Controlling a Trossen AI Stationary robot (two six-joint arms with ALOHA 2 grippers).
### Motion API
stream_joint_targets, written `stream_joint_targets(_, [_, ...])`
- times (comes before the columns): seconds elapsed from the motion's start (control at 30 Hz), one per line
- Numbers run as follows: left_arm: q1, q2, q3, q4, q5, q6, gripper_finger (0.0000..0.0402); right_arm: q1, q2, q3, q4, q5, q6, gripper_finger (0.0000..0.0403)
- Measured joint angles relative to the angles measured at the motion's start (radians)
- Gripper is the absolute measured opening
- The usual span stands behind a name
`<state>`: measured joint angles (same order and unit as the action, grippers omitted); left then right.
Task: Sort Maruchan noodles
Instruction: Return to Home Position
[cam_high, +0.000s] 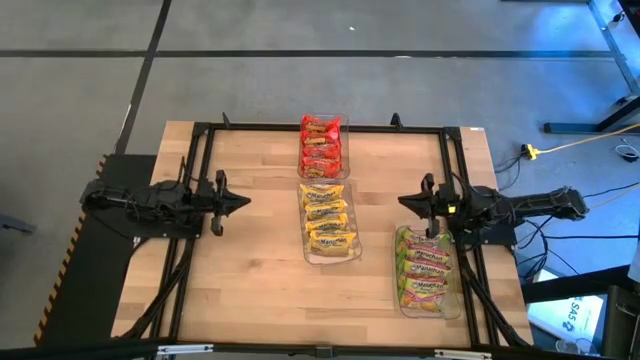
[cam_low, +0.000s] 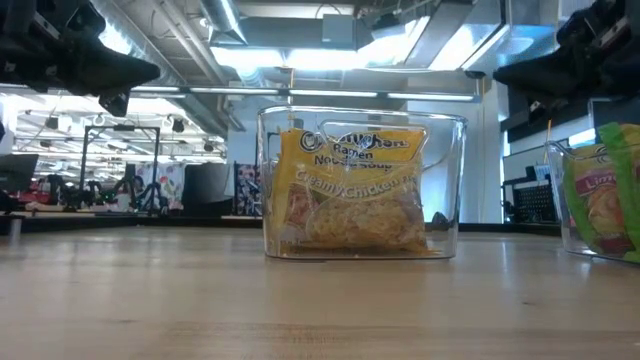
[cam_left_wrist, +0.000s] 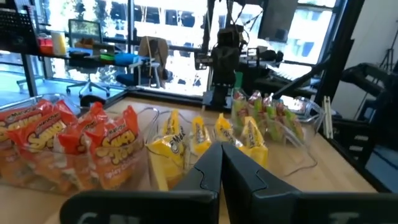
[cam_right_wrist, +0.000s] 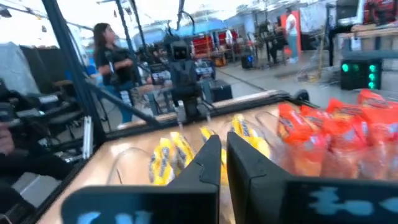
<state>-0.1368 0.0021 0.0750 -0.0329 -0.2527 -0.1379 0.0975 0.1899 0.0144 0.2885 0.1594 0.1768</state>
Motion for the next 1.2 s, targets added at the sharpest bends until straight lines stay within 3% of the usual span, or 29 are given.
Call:
stream_joint_targets(0.23, [0.000, 0.000, 0.001, -0.022, 0.000, 0.013, 0.0001, 0.000, -0.135, -0.007, -0.168, 0.014, 0.000, 0.0003])
stream_joint_targets(0.33, [0.000, 0.000, 0.001, -0.095, -0.061, 0.014, 0.0001, 0.000, -0.189, -0.005, -0.242, 0.003, 0.006, 0.0003])
stream_joint_targets(0.47, [0.000, 0.000, -0.003, -0.119, -0.172, -0.013, 0.0001, 0.000, -0.184, -0.004, -0.246, -0.022, 0.019, 0.0003])
stream_joint_targets(0.67, [0.000, 0.000, -0.003, -0.115, -0.229, -0.009, 0.0005, 0.000, -0.184, -0.004, -0.249, -0.031, 0.009, 0.0003])
stream_joint_targets(1.2, [0.000, 0.000, -0.003, -0.115, -0.227, -0.009, 0.0001, 0.000, -0.184, -0.004, -0.251, -0.030, 0.008, 0.0003])
